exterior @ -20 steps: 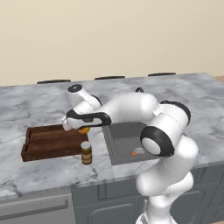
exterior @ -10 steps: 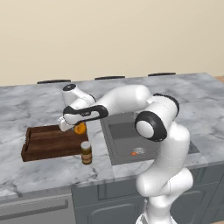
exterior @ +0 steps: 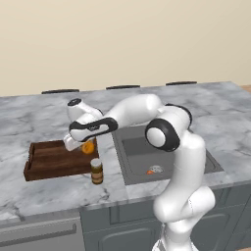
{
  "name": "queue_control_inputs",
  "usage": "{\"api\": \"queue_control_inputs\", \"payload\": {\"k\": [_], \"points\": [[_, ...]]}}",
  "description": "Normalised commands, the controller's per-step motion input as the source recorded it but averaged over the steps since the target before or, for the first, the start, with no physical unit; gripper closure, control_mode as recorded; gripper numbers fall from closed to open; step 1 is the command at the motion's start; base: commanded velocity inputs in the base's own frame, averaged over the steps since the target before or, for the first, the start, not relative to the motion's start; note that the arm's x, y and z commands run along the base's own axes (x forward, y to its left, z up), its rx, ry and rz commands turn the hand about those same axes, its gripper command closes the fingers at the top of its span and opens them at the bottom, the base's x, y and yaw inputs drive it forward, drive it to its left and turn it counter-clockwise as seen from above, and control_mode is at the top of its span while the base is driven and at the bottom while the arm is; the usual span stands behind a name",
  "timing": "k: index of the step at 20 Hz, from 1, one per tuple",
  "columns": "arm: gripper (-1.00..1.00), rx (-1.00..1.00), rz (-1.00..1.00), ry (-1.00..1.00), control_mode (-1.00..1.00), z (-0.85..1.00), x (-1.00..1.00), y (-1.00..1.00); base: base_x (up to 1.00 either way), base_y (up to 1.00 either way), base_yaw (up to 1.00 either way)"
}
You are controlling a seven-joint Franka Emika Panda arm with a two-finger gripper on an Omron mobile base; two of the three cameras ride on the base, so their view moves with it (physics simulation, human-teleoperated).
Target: Pick up all produce items and place them in the sink. Turn on the sink faucet to wash them. Then turn the sink off and put them in the tray.
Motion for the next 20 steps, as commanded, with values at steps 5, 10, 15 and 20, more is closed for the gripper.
{"api": "queue_control_inputs", "payload": {"k": [5,10,15,20], "points": [[1.0,-0.02,0.01,0.03,-1.0,-0.28,0.09,0.07,0.0,0.0,0.0],[1.0,-0.01,0.0,0.0,-1.0,-0.12,0.01,0.0,0.0,0.0,0.0],[1.0,0.0,0.02,0.03,-1.0,-0.23,0.08,0.0,0.0,0.0,0.0],[-1.0,0.0,0.03,0.02,-1.0,-0.11,0.08,0.0,0.0,0.0,0.0]]}}
